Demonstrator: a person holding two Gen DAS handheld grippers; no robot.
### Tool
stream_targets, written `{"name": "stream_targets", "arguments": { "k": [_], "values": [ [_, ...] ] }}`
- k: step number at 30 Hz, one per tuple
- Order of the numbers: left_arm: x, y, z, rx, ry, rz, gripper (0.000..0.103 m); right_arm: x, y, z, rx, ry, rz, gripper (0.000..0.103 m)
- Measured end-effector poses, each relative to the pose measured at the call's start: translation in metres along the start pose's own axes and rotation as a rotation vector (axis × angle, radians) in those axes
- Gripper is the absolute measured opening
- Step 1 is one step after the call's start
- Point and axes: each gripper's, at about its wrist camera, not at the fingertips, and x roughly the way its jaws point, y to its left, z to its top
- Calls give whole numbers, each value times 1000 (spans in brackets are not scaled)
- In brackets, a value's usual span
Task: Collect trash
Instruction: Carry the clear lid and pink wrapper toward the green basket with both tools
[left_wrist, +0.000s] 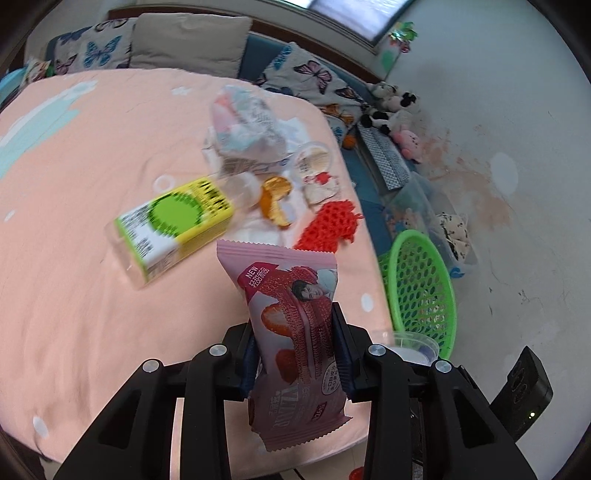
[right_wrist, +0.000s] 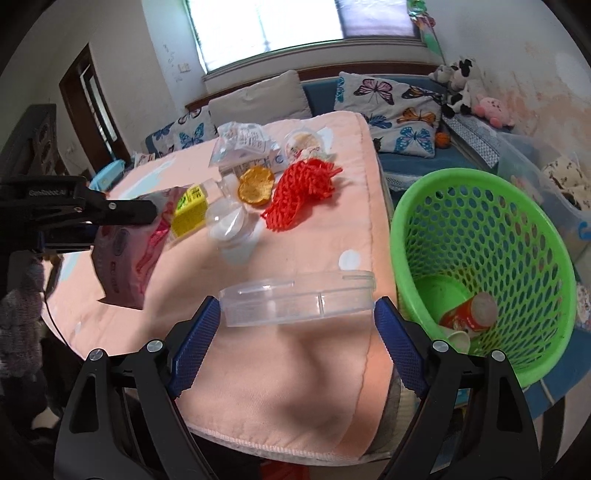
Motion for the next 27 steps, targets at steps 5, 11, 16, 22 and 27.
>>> {"name": "stream_targets", "arguments": {
  "k": [5,11,16,22,27],
  "values": [
    [6,-8,10,17,9,-12,34,-5,-6,5,8,-15,-14,84],
    [10,-17,17,48,10,-23,34,-10,-15,11,35,-29,-20,84],
    [12,-18,18,50,15,-23,34,-7,-14,11,35,-21,-11,84],
    [14,-20,20,61,29,-30,34,-14,-19,12,57,-47,-23,83],
    [19,-32,23,91,39,-47,34,-28,-39,21,86,-71,-61,63]
  ]
}}
